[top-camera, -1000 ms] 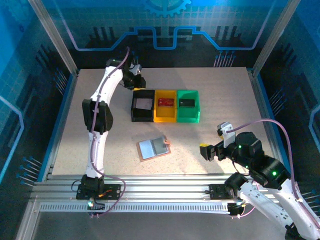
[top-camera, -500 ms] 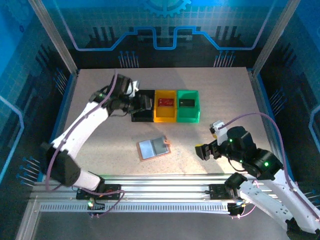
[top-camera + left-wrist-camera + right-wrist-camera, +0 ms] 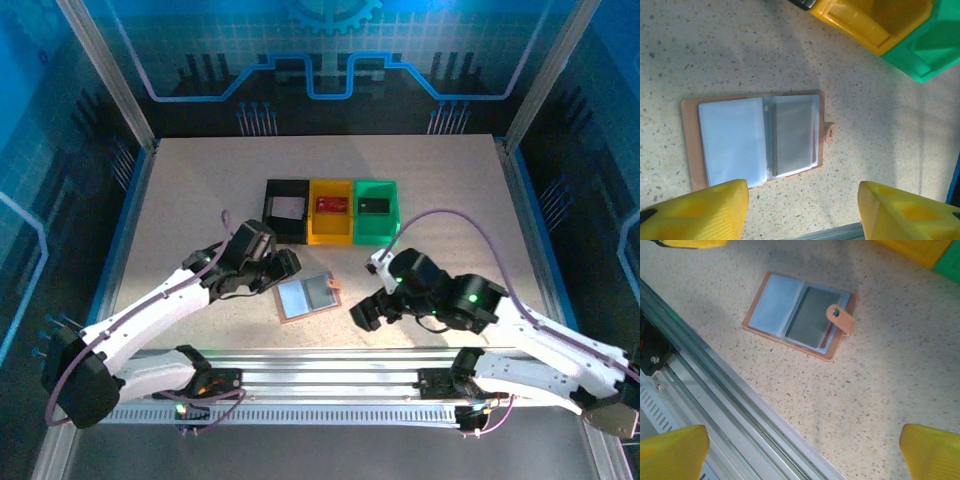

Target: Take the credit cards out of the card holder

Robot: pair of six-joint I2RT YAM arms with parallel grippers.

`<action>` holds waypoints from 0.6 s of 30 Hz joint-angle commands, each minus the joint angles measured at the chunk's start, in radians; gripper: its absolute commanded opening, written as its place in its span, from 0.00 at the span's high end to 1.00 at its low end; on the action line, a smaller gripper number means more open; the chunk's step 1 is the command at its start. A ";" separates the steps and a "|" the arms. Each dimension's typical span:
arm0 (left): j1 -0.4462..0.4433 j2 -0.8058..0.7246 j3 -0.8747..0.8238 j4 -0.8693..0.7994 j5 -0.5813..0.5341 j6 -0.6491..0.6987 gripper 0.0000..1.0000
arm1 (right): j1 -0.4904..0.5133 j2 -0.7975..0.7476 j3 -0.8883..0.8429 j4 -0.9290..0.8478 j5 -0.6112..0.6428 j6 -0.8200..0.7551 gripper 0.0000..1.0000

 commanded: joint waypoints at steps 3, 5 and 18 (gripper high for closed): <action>-0.049 0.015 -0.053 -0.036 -0.095 -0.115 0.40 | 0.057 0.088 0.023 0.096 0.057 0.090 0.03; -0.052 0.022 -0.068 -0.044 -0.107 -0.141 0.40 | 0.062 0.105 -0.010 0.157 0.031 0.116 0.03; -0.052 0.124 -0.096 -0.038 -0.142 -0.160 0.42 | 0.061 0.275 -0.042 0.365 -0.111 0.202 0.14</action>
